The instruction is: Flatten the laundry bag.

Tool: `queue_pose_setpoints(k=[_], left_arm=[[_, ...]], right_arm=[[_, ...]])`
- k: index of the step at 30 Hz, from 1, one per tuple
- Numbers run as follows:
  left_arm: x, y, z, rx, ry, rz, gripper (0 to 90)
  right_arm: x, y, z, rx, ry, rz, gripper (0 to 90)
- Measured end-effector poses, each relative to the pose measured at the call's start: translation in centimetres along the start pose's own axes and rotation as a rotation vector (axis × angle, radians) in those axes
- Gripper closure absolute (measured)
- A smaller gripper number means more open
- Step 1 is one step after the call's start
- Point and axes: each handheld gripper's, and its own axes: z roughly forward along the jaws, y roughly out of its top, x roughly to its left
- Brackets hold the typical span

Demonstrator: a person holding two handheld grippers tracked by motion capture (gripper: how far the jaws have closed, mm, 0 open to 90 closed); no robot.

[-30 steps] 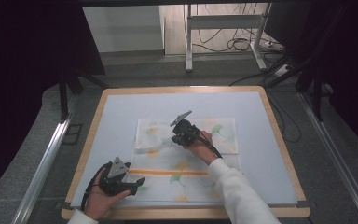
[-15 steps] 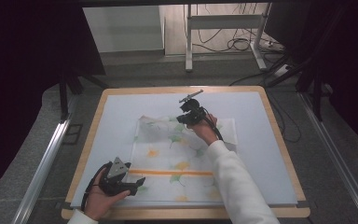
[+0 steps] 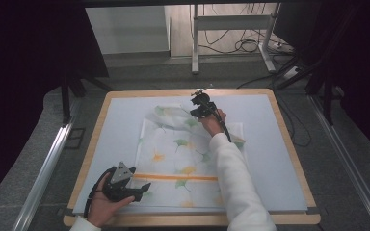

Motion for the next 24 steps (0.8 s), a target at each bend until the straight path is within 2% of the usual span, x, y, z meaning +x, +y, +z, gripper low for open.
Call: queue_pose_setpoints(k=[1,3,4,5,6,7,8,10,12,13,14,15,17,18,20,23,24], left_arm=[[0.0,0.0,0.0,0.0,0.0,0.0,21.3],[0.1,0.0,0.0,0.001,0.0,-0.001,21.3],[0.1,0.0,0.0,0.001,0.001,-0.001,21.3],[0.2,0.0,0.0,-0.001,0.002,-0.003,21.3],[0.3,-0.1,-0.1,-0.003,0.003,-0.006,21.2],[0.3,-0.1,-0.1,-0.003,0.002,-0.007,21.2],[0.4,-0.1,-0.1,-0.003,-0.002,-0.009,21.3],[0.4,-0.1,-0.1,-0.004,-0.003,-0.009,21.2],[0.3,-0.1,-0.1,-0.004,-0.002,-0.004,21.3],[0.3,0.0,-0.1,-0.006,-0.003,-0.003,21.2],[0.2,0.0,-0.1,-0.006,-0.003,-0.002,21.2],[0.2,0.0,-0.2,-0.005,-0.003,0.001,21.2],[0.1,0.0,-0.2,-0.004,-0.002,0.004,21.2],[0.1,0.0,-0.2,-0.004,-0.001,0.005,21.2],[0.0,0.0,-0.1,-0.002,0.0,0.004,21.2],[0.1,0.0,-0.1,-0.002,0.0,0.002,21.3],[0.1,0.0,-0.1,-0.002,0.0,0.002,21.2]], right_arm=[[0.0,0.0,0.0,0.0,0.0,0.0,87.6],[-0.4,0.6,0.6,-0.014,-0.04,-0.023,77.7],[-0.4,0.6,0.6,-0.014,-0.04,-0.023,77.7],[-0.5,0.8,0.6,-0.015,-0.068,-0.036,73.4],[-0.6,1.2,0.4,-0.041,-0.12,-0.047,65.6],[-0.6,1.2,0.4,-0.041,-0.12,-0.047,65.6],[-0.8,1.4,-0.4,-0.08,-0.135,-0.033,64.0],[-0.9,1.5,-1.0,-0.097,-0.135,-0.032,62.7],[-0.8,1.4,-2.3,-0.125,-0.097,-0.011,61.2],[-0.2,0.9,-3.7,-0.139,-0.042,-0.016,60.2],[-0.2,0.9,-3.7,-0.139,-0.042,-0.016,60.2],[0.7,0.2,-4.8,-0.132,0.021,-0.028,60.2],[1.0,-0.1,-5.1,-0.126,0.035,-0.038,60.3],[1.9,-1.1,-5.8,-0.107,0.069,-0.065,63.0],[2.5,-2.1,-6.4,-0.094,0.099,-0.082,68.4],[3.2,-3.4,-6.9,-0.074,0.138,-0.112,82.9],[3.2,-3.4,-6.9,-0.074,0.138,-0.112,82.9]])
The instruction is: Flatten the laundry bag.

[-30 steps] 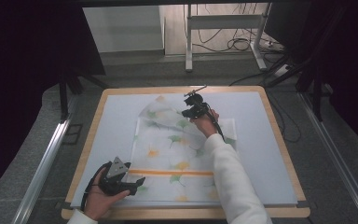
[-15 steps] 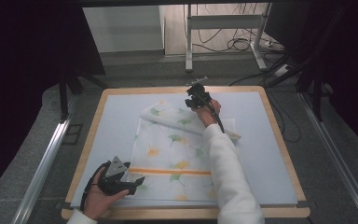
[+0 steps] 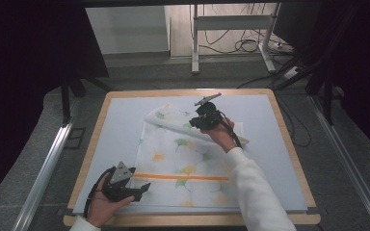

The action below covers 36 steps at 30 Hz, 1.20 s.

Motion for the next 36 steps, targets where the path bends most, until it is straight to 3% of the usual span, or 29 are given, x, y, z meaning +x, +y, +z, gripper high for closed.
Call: queue_pose_setpoints(k=[1,16,23,29,36], left_arm=[[0.0,0.0,0.0,0.001,-0.001,-0.001,21.3],[-0.1,0.0,0.1,0.0,-0.006,-0.007,21.2],[-0.1,0.0,0.1,0.003,-0.005,-0.007,21.2],[0.0,0.0,0.1,0.004,-0.004,-0.008,21.2],[-0.1,0.0,0.2,0.004,-0.005,-0.007,21.2]], right_arm=[[0.4,-0.7,-0.2,0.015,0.018,-0.016,88.9],[2.0,-4.1,0.2,0.095,0.049,-0.071,89.1],[1.5,-4.8,1.5,0.12,0.048,-0.055,89.1],[1.0,-4.8,2.2,0.14,0.002,-0.064,89.1],[-0.5,-4.6,2.7,0.137,-0.041,-0.041,89.1]])
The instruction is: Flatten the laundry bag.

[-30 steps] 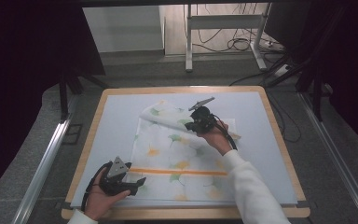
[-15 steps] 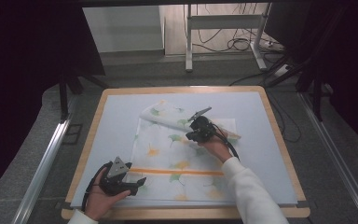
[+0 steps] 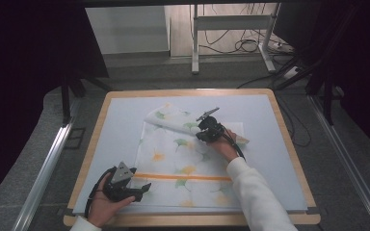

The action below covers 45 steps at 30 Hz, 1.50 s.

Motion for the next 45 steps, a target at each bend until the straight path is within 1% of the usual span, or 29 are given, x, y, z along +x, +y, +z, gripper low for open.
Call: queue_pose_setpoints(k=[5,6,8,9,12,13,15,16,17,18,19,20,22,23,24,25,27,28,30,31,32,35,36,37,38,40,41,43,45], left_arm=[[0.1,0.0,0.0,0.001,0.002,-0.001,21.2],[0.0,0.0,0.0,0.001,0.002,0.0,21.2],[0.1,0.0,-0.1,0.001,0.002,0.0,21.3],[0.1,0.0,-0.1,0.0,0.001,-0.001,21.2],[0.1,0.0,0.0,0.001,0.001,-0.002,21.2],[0.1,0.0,0.0,0.001,0.001,-0.002,21.2],[0.1,0.0,0.0,0.001,0.002,-0.002,21.2],[0.1,0.0,-0.1,0.0,0.002,-0.002,21.3],[0.1,0.0,-0.1,-0.001,0.002,-0.002,21.2],[0.2,0.0,-0.1,-0.001,0.002,-0.002,21.2],[0.2,0.0,-0.1,-0.002,0.002,-0.002,21.2],[0.2,0.0,-0.1,-0.004,0.002,-0.002,21.2],[0.3,0.0,-0.1,-0.004,0.0,-0.001,21.3],[0.2,0.0,-0.1,-0.002,-0.001,0.0,21.3],[0.2,0.0,-0.1,-0.002,-0.001,0.0,21.2],[0.1,0.0,-0.1,-0.002,-0.002,0.003,21.2],[0.0,0.1,-0.1,-0.003,-0.001,0.007,21.2],[0.0,0.1,-0.1,-0.003,-0.001,0.007,21.3],[0.0,0.1,-0.1,-0.002,-0.001,0.007,21.2],[-0.1,0.1,0.0,-0.002,-0.001,0.007,21.2],[-0.1,0.1,0.0,-0.001,0.0,0.008,21.2],[-0.1,0.1,0.0,0.001,0.001,0.008,21.2],[-0.1,0.1,0.0,0.001,0.001,0.008,21.2],[-0.1,0.1,0.0,0.001,0.001,0.008,21.2],[-0.1,0.1,0.0,0.001,0.002,0.008,21.2],[0.0,0.1,-0.1,0.0,0.003,0.006,21.3],[0.0,0.0,-0.1,0.001,0.004,0.007,21.2],[0.1,0.0,-0.1,0.0,0.005,0.002,21.2],[0.1,0.0,-0.1,0.0,0.005,0.002,21.2]], right_arm=[[-0.8,0.5,0.3,-0.004,-0.015,0.02,89.1],[-1.4,0.8,0.5,-0.01,-0.028,0.033,89.1],[-1.6,0.9,0.5,-0.012,-0.029,0.036,89.1],[-2.2,1.2,0.6,-0.02,-0.038,0.051,89.1],[-2.7,1.4,0.7,-0.029,-0.043,0.07,89.1],[-3.2,1.6,0.8,-0.034,-0.06,0.076,89.1],[-3.5,1.7,0.8,-0.037,-0.071,0.082,89.1],[-3.8,1.8,0.9,-0.046,-0.084,0.091,89.1],[-4.5,1.8,0.8,-0.082,-0.106,0.121,89.1],[-4.8,1.8,0.7,-0.096,-0.113,0.139,89.1],[-4.8,1.8,0.7,-0.096,-0.113,0.139,89.1],[-5.0,1.8,0.5,-0.109,-0.115,0.156,89.1],[-5.0,1.7,-0.3,-0.134,-0.092,0.163,89.1],[-4.6,1.6,-0.9,-0.131,-0.082,0.138,89.1],[-4.6,1.6,-0.9,-0.131,-0.082,0.138,89.1],[-3.9,1.3,-1.7,-0.118,-0.064,0.105,89.1],[-3.1,0.9,-2.3,-0.106,-0.047,0.077,89.1],[-3.1,0.9,-2.3,-0.106,-0.047,0.077,89.1],[-2.5,0.3,-2.7,-0.081,-0.023,0.057,89.1],[-2.0,-0.4,-2.9,-0.052,-0.02,0.034,89.1],[-2.0,-0.4,-2.9,-0.052,-0.02,0.034,89.1],[-1.9,-1.4,-2.5,0.007,-0.022,0.017,89.0],[-1.9,-1.4,-2.5,0.007,-0.022,0.017,89.0],[-2.4,-1.8,-2.2,0.02,-0.029,0.037,89.0],[-2.4,-1.8,-2.2,0.02,-0.029,0.037,89.0],[-3.2,-2.1,-2.0,0.022,-0.046,0.062,89.1],[-4.0,-2.4,-1.7,0.026,-0.062,0.084,89.1],[-4.8,-2.5,-1.5,0.031,-0.077,0.097,89.1],[-5.2,-2.4,-1.5,0.026,-0.084,0.11,89.1]])
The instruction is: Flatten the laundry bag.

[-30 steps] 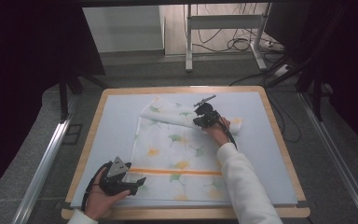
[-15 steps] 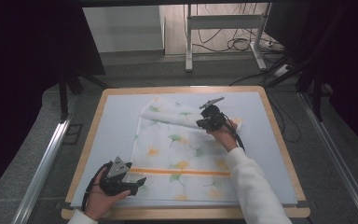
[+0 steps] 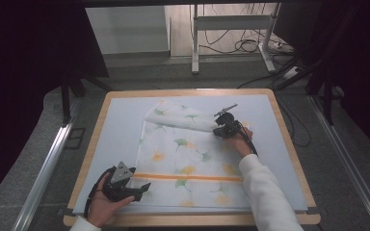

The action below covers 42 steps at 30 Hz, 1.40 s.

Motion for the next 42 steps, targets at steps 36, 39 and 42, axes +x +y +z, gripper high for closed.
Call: queue_pose_setpoints(k=[36,39,42], left_arm=[[0.1,0.0,-0.2,-0.007,0.014,-0.004,21.3],[0.1,0.0,-0.2,-0.002,0.009,-0.009,21.4],[0.1,0.1,-0.1,-0.002,0.006,-0.012,21.6]], right_arm=[[-1.2,-1.3,-5.8,-0.12,-0.005,0.043,89.1],[-0.6,-2.2,-6.3,-0.126,0.013,0.032,89.1],[0.1,-3.4,-7.0,-0.147,0.044,0.024,89.1]])
